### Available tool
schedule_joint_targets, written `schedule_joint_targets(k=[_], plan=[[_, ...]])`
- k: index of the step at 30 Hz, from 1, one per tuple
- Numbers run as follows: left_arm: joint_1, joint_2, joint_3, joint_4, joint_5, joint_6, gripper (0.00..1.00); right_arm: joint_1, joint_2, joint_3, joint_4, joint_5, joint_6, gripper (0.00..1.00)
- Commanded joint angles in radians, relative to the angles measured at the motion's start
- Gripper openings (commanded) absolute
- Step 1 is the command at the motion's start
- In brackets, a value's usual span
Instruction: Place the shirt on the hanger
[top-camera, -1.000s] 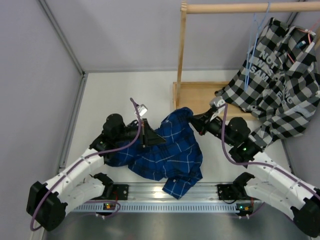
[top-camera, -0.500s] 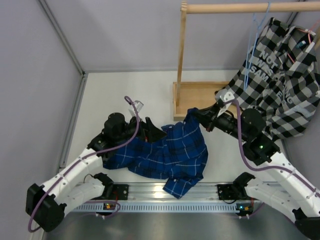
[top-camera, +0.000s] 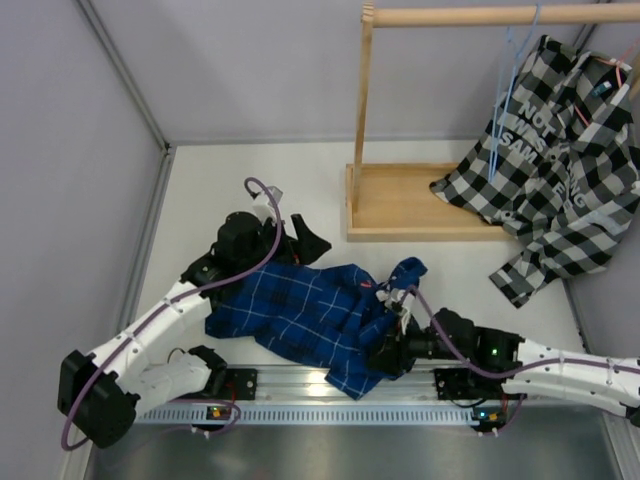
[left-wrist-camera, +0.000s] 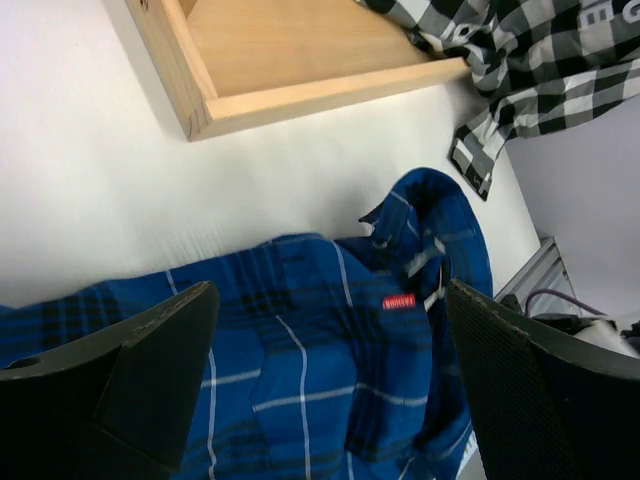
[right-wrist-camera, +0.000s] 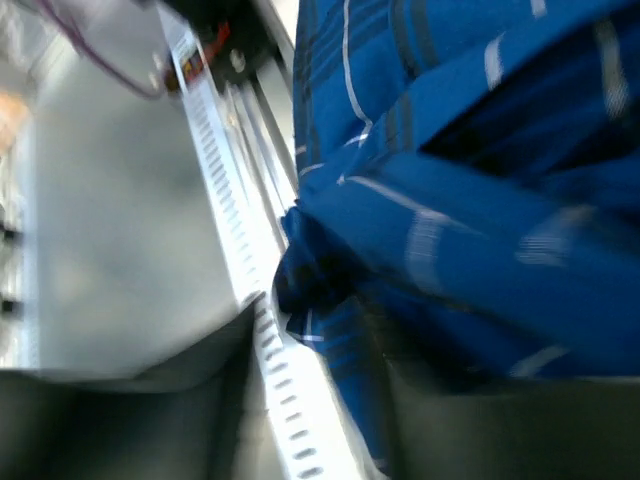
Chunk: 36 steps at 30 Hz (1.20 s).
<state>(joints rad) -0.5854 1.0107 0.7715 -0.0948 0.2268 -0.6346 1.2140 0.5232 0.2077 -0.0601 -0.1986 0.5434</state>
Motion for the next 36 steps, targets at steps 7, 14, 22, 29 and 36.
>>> schedule_joint_targets(k=[7, 14, 22, 29, 36], plan=[[-0.001, -0.084, -0.07, -0.008, 0.063, 0.021, 0.98, 0.059, -0.246, 0.26, -0.475, 0.595, 0.208, 0.72], [-0.001, -0.093, -0.087, -0.008, 0.089, 0.013, 0.98, 0.003, -0.046, 0.404, -0.6, 0.98, 0.361, 0.75], [-0.001, -0.092, -0.087, -0.008, 0.127, 0.016, 0.98, -0.318, -0.038, 0.371, -0.54, 1.026, 0.492, 0.77], [-0.002, -0.078, -0.089, -0.008, 0.157, 0.018, 0.98, -0.479, 0.063, 0.199, -0.25, 0.627, 0.538, 0.77], [-0.002, -0.1, -0.104, -0.019, 0.157, 0.044, 0.98, -0.465, 0.063, 0.128, -0.234, 0.686, 0.606, 0.77]])
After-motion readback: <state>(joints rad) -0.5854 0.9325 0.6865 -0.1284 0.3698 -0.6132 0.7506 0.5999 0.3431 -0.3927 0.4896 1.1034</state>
